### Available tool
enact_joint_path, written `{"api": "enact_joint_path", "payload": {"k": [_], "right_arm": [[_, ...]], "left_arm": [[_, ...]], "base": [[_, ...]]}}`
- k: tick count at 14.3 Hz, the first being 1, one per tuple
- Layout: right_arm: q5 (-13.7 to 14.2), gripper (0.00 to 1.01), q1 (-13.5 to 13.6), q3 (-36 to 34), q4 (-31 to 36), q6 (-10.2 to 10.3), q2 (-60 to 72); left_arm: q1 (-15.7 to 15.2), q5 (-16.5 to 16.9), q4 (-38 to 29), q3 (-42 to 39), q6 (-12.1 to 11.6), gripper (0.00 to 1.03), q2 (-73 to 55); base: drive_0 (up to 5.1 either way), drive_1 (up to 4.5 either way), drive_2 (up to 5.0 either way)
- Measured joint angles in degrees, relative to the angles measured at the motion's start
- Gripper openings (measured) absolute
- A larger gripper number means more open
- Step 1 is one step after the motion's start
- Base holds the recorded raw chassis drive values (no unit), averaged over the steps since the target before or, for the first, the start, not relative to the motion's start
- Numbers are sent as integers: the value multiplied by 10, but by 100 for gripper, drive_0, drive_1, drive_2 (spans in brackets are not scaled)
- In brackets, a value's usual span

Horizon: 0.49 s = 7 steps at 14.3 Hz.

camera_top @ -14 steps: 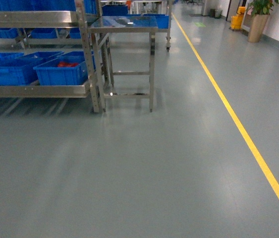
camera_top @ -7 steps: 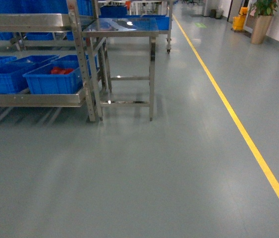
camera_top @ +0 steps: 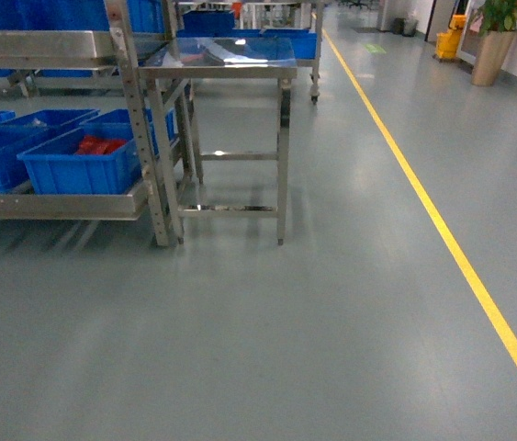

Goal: Pick blue part to blue bin on bottom shelf

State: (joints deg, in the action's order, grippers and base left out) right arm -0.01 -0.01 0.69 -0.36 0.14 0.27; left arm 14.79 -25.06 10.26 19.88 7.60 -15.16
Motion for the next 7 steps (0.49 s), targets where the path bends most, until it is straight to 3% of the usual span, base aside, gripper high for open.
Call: {"api": "enact_joint_path", "payload": {"k": [7], "right_arm": [[0, 98, 0, 0, 0, 0, 0]], "left_arm": [[0, 0, 0, 0, 0, 43, 0]], "base": [[-1, 417, -419]]}}
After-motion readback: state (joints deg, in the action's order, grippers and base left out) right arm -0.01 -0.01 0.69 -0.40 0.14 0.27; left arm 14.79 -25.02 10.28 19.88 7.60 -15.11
